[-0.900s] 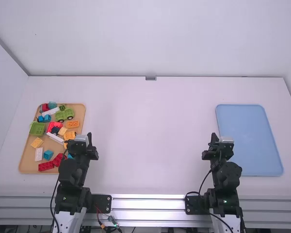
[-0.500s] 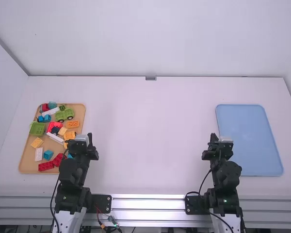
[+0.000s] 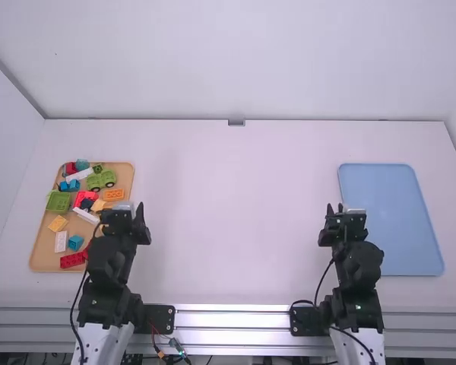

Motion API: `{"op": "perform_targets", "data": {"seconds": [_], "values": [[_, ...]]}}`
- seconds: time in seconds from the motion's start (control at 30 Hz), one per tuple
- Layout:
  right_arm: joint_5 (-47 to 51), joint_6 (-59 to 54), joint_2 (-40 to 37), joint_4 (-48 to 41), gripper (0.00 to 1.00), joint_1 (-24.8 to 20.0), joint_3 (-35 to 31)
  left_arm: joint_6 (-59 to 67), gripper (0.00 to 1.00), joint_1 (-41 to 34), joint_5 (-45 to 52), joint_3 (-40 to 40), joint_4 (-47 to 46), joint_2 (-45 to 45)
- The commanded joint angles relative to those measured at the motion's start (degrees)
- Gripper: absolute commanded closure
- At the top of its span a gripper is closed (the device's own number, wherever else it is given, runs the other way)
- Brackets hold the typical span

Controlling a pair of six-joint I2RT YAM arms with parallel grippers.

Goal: Assemble lego blocks to make yellow taxi

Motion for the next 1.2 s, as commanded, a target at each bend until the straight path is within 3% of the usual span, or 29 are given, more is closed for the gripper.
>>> {"op": "perform_targets", "data": {"seconds": [0.0, 0.3, 0.67, 1.17], "values": [[-0.81, 0.13, 3.28, 0.93, 0.7, -0.46, 3.67, -0.29, 0.71, -0.46, -1.51, 3.49, 0.23, 2.99], [-2.38, -0.42, 15.38, 3.35, 0.53, -1.61, 10.85, -3.89, 0.53, -0.66, -8.7, 11.47, -1.98, 13.22], [-4.16, -2.03, 27.83, 5.35, 0.33, 1.29, 19.14, -5.71, 0.33, 2.72, -16.17, 23.68, -10.85, 26.76], [-6.34, -3.85, 43.01, 11.32, 0.08, 5.97, 29.11, -1.36, 0.08, 21.49, 0.04, 49.23, -38.77, 55.92]]}}
